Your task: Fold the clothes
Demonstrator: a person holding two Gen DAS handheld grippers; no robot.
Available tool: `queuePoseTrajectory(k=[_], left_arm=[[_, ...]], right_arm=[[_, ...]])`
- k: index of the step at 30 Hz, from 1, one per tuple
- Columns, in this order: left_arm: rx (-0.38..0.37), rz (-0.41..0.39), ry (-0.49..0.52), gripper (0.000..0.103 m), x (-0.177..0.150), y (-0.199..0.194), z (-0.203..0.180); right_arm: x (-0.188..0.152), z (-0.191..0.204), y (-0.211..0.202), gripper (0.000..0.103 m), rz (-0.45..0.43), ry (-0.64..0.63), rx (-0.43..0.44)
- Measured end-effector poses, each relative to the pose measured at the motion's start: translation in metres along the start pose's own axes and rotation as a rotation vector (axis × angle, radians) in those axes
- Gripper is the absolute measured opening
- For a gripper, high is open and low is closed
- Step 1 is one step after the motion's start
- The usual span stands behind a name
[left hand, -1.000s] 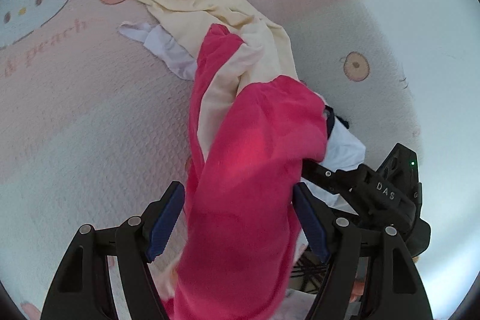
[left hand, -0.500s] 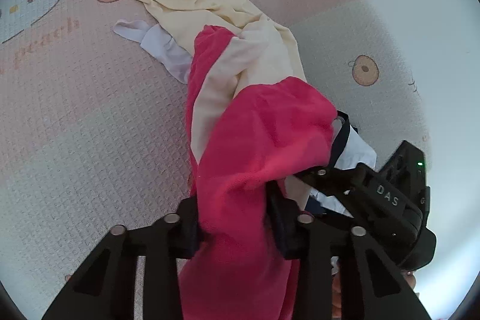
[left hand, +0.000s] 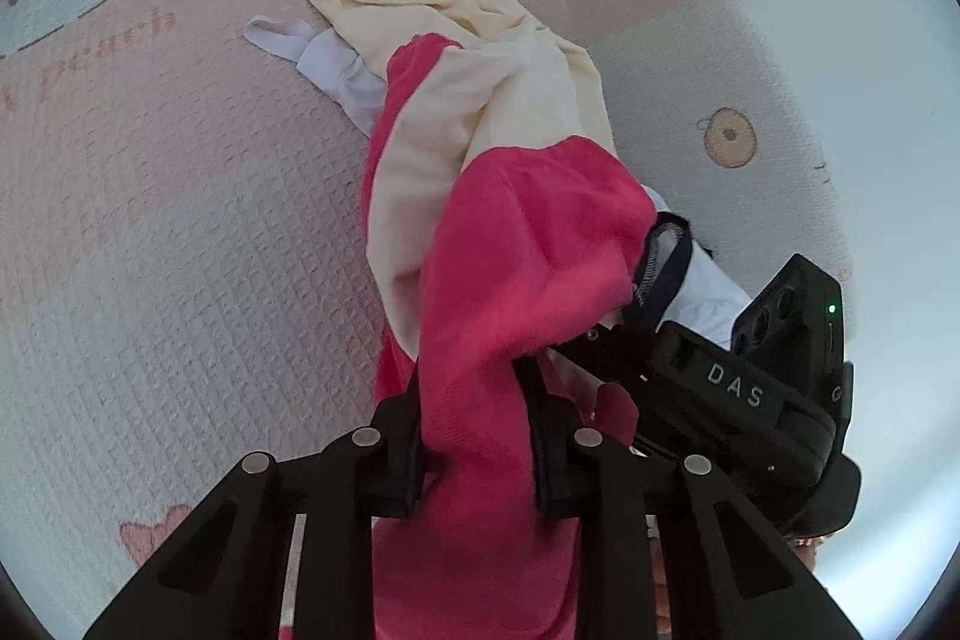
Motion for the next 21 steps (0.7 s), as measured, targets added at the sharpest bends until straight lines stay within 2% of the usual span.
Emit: queuePoseTrajectory(k=[6,12,16,21], left_arm=[[0.012,-0.021,0.007,0.022,-0.014,-0.028,-0.002],[0.0,-0.053,-0.033,0.022,-0.038,-0.058,0.001],[0.008,-0.067,-0.063,0.022,-0.059,-0.077,0.01],[0.037,-0.081,-0.095,0.022,-0.088,-0.092,0.017]], right_arm=[[-0.03,0.031,-0.003,0.023,0.025,-0.112,0.031],[-0.051,0.054,-0.012,0.021,0.064,-0.162,0.066],[-0.068,0.072,-0.013,0.02,0.106,-0.244,0.04],[-0.112,0.083,-0.019,0.02,0.156,-0.331,-0.004]])
Point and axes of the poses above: each gripper's, at about its wrist camera, not at the fingertips, and y roughly the way its jaws point, z to its left, x to its top, the point moved 7 cm from there along y, roughly the way its jaws point, and after that the axes turned 7 degrees about y, right-handed, at the moved point
